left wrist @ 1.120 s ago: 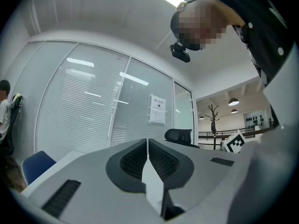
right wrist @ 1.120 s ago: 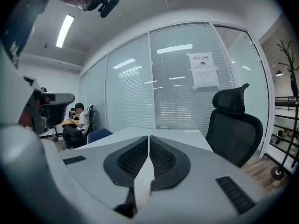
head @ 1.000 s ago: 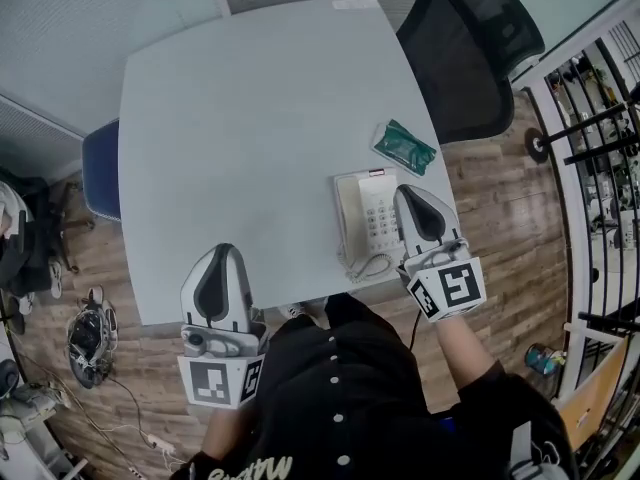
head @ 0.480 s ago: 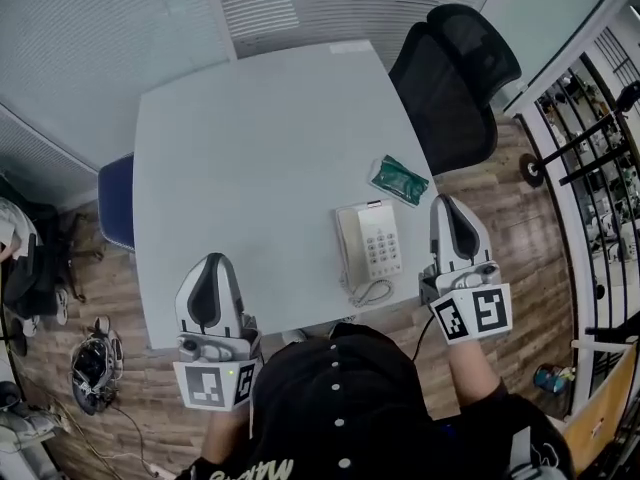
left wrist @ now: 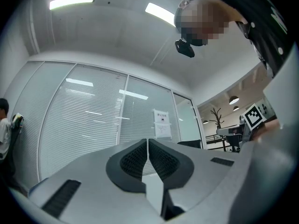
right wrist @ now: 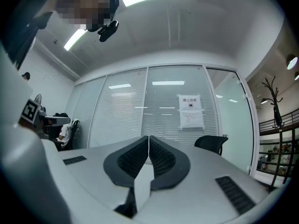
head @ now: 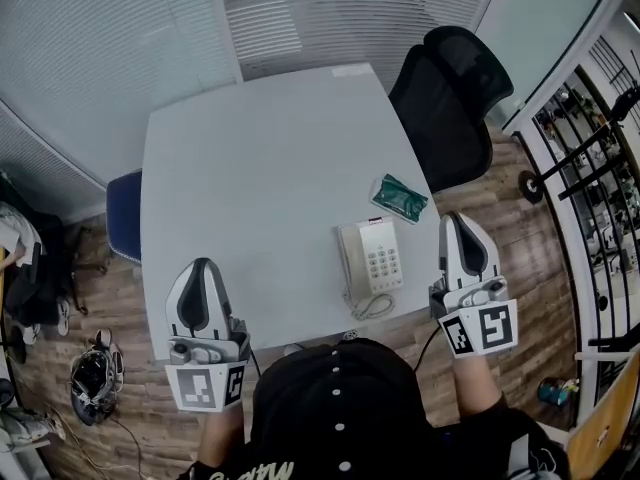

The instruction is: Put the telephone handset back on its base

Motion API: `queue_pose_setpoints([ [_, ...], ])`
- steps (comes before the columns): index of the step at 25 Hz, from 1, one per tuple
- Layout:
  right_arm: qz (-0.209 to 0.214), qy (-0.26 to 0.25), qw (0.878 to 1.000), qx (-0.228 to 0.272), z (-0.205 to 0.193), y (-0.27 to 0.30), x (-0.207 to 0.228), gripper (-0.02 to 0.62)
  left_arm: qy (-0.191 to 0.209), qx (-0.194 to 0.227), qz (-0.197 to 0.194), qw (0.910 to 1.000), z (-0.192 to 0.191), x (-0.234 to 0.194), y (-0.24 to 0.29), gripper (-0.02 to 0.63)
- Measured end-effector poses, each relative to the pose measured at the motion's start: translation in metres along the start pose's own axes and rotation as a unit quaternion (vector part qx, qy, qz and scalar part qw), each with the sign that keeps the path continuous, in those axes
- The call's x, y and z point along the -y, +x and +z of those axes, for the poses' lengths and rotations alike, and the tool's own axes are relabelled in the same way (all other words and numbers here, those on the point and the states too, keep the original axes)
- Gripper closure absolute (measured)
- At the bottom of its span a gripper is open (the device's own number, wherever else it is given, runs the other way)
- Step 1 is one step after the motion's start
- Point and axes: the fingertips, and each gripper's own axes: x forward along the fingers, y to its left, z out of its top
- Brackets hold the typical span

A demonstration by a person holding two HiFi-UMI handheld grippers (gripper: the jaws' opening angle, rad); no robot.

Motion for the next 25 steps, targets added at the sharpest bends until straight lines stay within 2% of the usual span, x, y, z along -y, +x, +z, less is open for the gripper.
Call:
queue_pose_setpoints([
  [25, 0.032, 0.008, 0.999, -0.012, -0.008, 0.009, -0.013, 0.563, 0.001, -0.001, 0.006, 1.0000, 0.002, 0.006, -0.009, 0.588],
])
